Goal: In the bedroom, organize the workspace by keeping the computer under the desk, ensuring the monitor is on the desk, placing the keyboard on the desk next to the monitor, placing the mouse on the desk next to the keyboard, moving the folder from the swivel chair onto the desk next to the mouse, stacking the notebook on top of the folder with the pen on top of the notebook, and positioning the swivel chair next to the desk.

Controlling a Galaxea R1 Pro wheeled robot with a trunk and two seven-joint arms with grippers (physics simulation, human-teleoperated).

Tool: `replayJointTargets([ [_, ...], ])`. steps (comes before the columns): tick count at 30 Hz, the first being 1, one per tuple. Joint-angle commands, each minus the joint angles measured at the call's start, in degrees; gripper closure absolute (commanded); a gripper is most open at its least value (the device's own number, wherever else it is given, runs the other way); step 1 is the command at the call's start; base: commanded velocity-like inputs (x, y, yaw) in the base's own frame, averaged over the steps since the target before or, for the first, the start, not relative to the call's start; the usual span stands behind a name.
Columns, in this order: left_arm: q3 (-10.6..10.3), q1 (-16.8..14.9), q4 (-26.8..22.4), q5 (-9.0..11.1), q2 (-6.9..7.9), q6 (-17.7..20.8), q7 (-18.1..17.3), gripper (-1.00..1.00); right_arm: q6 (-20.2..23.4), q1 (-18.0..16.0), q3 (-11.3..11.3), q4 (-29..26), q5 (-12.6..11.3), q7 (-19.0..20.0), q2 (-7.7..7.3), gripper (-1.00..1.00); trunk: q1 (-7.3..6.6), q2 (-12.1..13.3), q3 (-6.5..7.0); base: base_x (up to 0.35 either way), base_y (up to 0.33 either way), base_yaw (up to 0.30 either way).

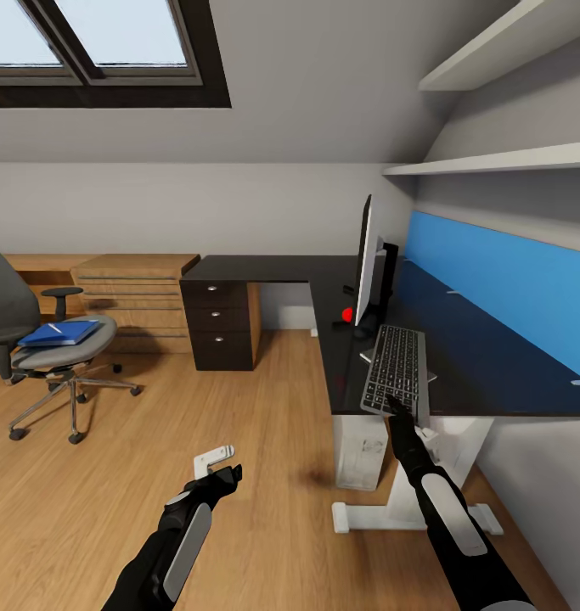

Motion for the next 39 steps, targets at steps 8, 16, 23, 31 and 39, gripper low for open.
replayJointTargets([
  [8, -0.13, -0.03, -0.02, 0.62, 0.00, 0.15, 0.51, -1.00, -0.31, -0.03, 0.21, -0.11, -0.47, -0.17, -0.05, -1.00, -0.01, -0.03, -0.06, 0.000, 0.000, 0.000],
  [16, -0.12, -0.03, 0.00, 0.59, -0.02, 0.15, 0.52, -1.00, -0.31, -0.03, 0.23, -0.12, -0.45, -0.27, -0.06, -1.00, -0.01, -0.03, -0.06, 0.000, 0.000, 0.000],
  [23, -0.14, -0.03, 0.00, 0.60, 0.01, 0.15, 0.51, -1.00, -0.31, -0.03, 0.15, -0.15, -0.44, -0.34, -0.13, 1.00, -0.01, -0.03, -0.06, 0.000, 0.000, 0.000],
  [31, -0.14, -0.03, 0.00, 0.60, 0.03, 0.15, 0.56, -1.00, -0.31, -0.03, 0.15, -0.13, -0.44, -0.26, -0.13, 1.00, -0.01, -0.03, -0.06, 0.000, 0.000, 0.000],
  [39, -0.12, -0.03, 0.00, 0.58, 0.01, 0.15, 0.50, -1.00, -0.31, -0.03, 0.14, -0.17, -0.44, -0.26, -0.13, 1.00, -0.23, 0.37, 0.12, 0.000, 0.000, 0.000],
])
